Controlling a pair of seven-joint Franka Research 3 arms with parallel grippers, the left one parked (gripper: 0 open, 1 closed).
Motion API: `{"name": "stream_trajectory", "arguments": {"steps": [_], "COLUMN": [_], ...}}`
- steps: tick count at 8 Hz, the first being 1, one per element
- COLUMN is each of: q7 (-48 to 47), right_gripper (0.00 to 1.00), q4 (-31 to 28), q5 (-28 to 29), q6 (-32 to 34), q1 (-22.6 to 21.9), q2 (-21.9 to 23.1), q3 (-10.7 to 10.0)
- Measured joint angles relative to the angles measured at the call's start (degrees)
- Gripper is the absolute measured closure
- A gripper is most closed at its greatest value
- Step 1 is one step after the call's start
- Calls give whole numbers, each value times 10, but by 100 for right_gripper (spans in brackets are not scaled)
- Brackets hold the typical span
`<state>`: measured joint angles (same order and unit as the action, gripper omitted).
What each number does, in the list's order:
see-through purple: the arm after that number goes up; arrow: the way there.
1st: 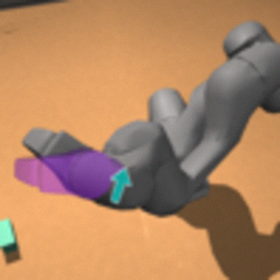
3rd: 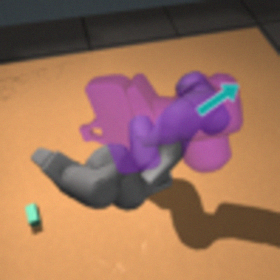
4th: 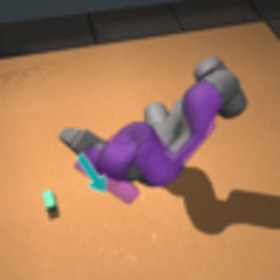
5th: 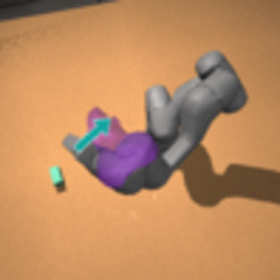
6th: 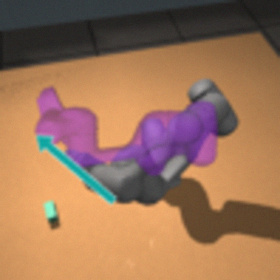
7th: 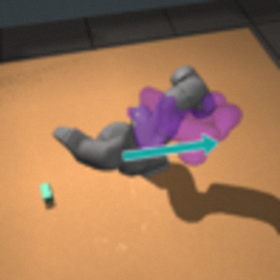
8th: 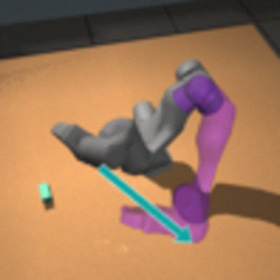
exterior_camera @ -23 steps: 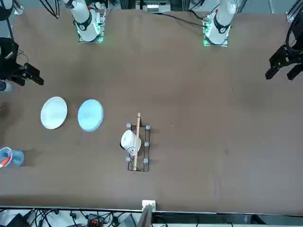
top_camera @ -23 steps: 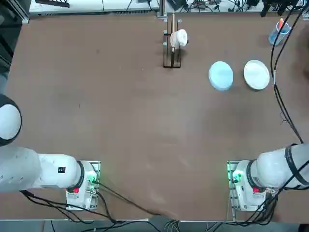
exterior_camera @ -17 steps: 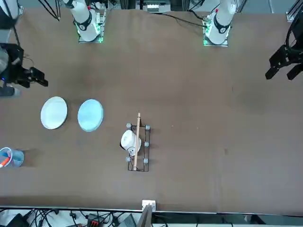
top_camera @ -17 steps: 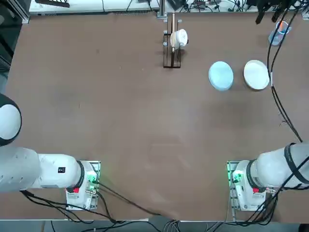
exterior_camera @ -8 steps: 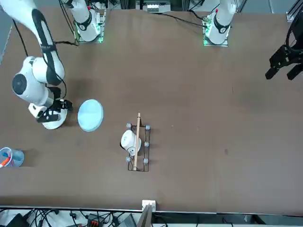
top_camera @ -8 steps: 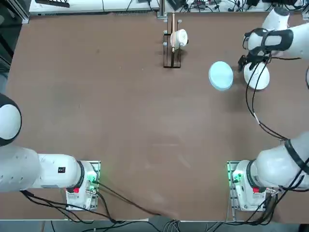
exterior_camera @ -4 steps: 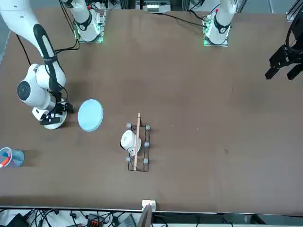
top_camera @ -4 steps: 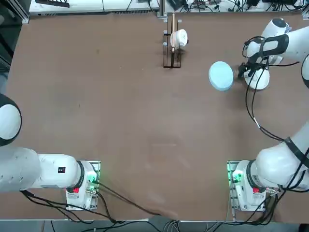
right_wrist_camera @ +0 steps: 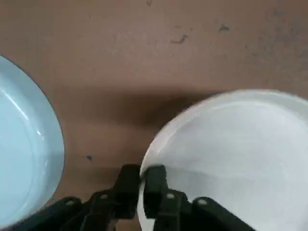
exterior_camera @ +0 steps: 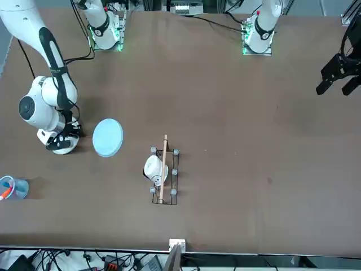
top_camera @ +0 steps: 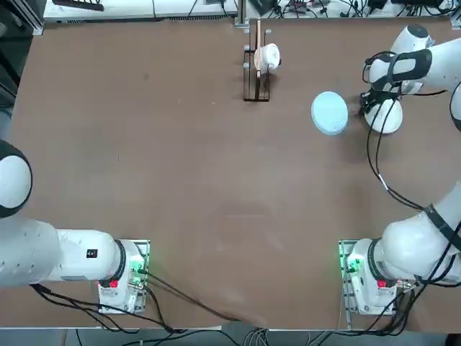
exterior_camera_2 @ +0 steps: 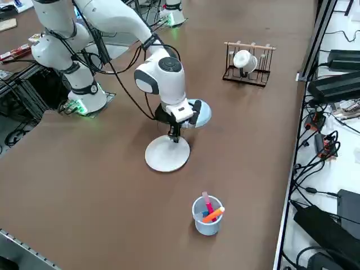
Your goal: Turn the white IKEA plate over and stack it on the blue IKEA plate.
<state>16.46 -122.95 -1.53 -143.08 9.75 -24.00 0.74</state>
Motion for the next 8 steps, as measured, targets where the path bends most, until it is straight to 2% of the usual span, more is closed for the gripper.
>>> {"name": "stream_trajectory", "arguments": {"steps": [2,5,6,8], "q7": [8,12,35,78], "right_gripper": [93,96,96,97], "q4": [22,131,175,277], "q5": [-1,14,47,166], "q6": [45,262,338,505], "q1": [-2,-2,-3,0], "q2": [3,39,56,79], "q3": [2,17,25,27]}}
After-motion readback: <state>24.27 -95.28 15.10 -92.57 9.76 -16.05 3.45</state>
